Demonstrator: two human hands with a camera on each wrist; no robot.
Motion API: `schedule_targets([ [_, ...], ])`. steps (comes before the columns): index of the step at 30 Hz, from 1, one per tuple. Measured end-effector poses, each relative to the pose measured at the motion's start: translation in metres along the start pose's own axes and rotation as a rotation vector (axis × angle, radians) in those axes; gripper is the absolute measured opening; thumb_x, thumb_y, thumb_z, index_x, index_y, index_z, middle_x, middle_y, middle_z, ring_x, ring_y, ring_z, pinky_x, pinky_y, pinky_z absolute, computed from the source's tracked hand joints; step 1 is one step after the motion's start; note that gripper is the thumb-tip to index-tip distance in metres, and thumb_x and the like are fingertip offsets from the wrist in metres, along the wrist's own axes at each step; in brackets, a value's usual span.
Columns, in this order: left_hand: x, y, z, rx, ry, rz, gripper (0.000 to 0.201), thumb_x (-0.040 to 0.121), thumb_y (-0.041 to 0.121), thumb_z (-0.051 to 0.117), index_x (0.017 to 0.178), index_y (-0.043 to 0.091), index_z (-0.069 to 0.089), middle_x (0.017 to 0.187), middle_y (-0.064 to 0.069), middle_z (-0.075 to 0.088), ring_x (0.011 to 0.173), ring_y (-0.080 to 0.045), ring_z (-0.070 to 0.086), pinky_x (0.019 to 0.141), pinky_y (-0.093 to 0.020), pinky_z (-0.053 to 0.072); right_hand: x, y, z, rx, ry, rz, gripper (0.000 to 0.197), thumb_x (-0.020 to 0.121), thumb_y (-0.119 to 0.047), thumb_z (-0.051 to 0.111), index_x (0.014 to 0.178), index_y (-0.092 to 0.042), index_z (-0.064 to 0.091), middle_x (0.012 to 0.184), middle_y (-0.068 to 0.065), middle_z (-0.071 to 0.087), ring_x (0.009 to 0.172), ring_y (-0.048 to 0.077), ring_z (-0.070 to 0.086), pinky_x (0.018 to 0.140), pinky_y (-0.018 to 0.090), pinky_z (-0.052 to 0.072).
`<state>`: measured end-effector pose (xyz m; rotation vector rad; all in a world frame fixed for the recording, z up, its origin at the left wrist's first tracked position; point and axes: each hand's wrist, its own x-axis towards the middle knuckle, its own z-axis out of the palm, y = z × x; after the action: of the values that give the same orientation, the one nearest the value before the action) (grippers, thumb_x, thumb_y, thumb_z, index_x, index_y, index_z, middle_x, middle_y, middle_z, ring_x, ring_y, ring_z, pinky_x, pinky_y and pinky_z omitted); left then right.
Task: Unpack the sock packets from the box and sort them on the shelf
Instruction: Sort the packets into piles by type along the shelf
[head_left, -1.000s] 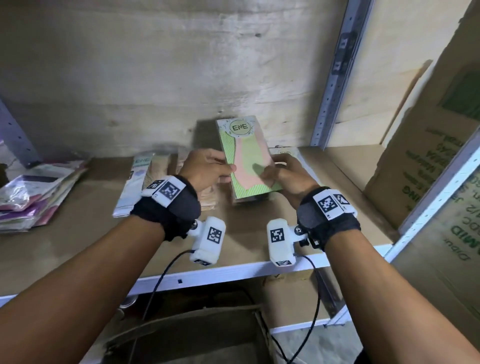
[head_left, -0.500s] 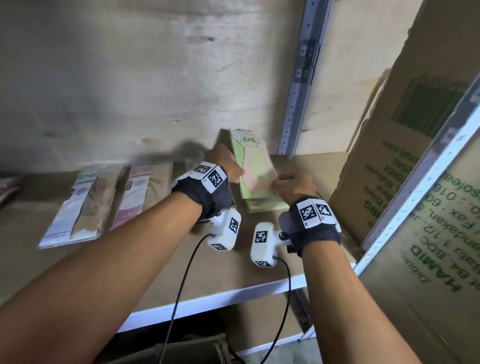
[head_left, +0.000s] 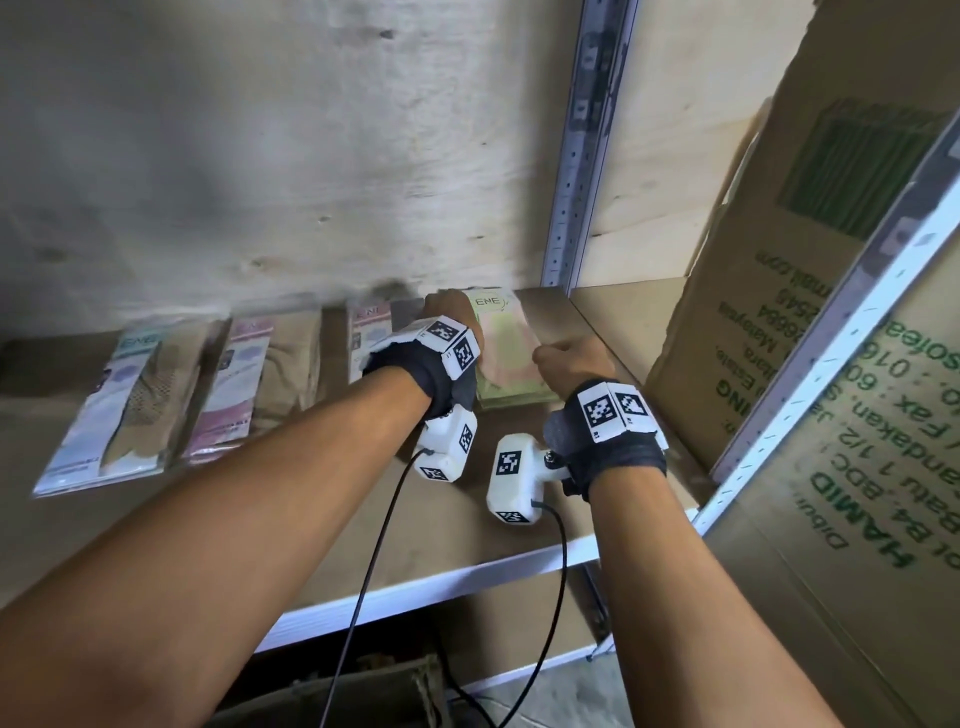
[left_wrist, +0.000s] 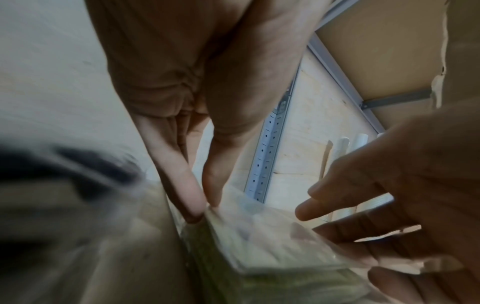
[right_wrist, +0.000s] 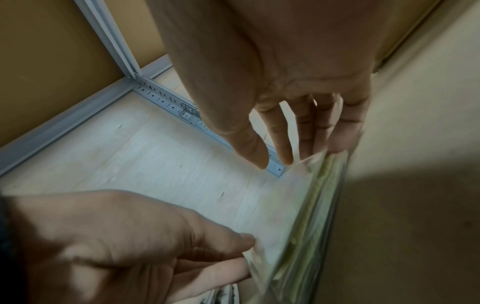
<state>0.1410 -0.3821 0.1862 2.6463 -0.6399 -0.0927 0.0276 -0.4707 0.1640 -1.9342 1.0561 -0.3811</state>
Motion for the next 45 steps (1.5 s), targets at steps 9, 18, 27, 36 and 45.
schedule_targets([
  [9, 0.004, 0.006, 0.002, 0.026, -0.051, 0.031, 0.014, 0.087, 0.008, 0.07, 0.1, 0.002, 0.067, 0.108, -0.015, 0.072, 0.101, -0.026, 0.071, 0.085, -0.032, 0.057, 0.0, 0.005, 0.001, -0.023, 0.034, -0.01, 0.028, 0.087, -0.02, 0.058, 0.104, -0.006, 0.074, 0.103, 0.016, 0.072, 0.093, 0.032, 0.063, 0.078, 0.028, 0.047],
  [18, 0.003, 0.003, -0.001, 0.09, -0.012, 0.054, 0.032, 0.076, 0.017, 0.079, 0.071, 0.007, 0.049, 0.101, -0.013, 0.067, 0.086, -0.029, 0.066, 0.048, -0.026, 0.034, 0.0, 0.003, 0.002, -0.058, 0.069, -0.059, 0.031, 0.085, -0.017, 0.057, 0.109, -0.006, 0.073, 0.113, 0.014, 0.071, 0.107, 0.034, 0.063, 0.093, 0.034, 0.048],
  [27, -0.011, -0.029, -0.054, -0.267, -0.035, 0.086, 0.021, 0.084, 0.016, 0.071, 0.1, 0.003, 0.074, 0.097, -0.016, 0.075, 0.09, -0.029, 0.073, 0.084, -0.04, 0.06, -0.01, -0.004, 0.0, -0.059, 0.123, -0.109, 0.017, 0.086, -0.018, 0.06, 0.095, -0.025, 0.072, 0.111, 0.007, 0.071, 0.113, 0.031, 0.06, 0.1, 0.041, 0.048],
  [36, -0.051, -0.131, -0.111, -0.598, 0.143, 0.073, 0.01, 0.082, 0.024, 0.076, 0.081, 0.014, 0.075, 0.073, -0.006, 0.076, 0.066, -0.019, 0.076, 0.073, -0.039, 0.063, -0.046, -0.042, 0.031, -0.1, -0.027, -0.39, 0.01, 0.087, -0.025, 0.068, 0.093, -0.018, 0.071, 0.09, 0.002, 0.074, 0.088, 0.02, 0.07, 0.076, 0.025, 0.053],
  [45, -0.094, -0.306, -0.163, -0.857, 0.295, -0.239, 0.019, 0.091, 0.019, 0.065, 0.075, 0.009, 0.067, 0.063, -0.006, 0.067, 0.048, -0.015, 0.061, 0.053, -0.025, 0.051, -0.106, -0.111, 0.114, -0.113, -0.233, -0.608, 0.014, 0.089, -0.025, 0.065, 0.082, -0.015, 0.068, 0.066, -0.002, 0.072, 0.053, 0.003, 0.066, 0.065, 0.016, 0.054],
])
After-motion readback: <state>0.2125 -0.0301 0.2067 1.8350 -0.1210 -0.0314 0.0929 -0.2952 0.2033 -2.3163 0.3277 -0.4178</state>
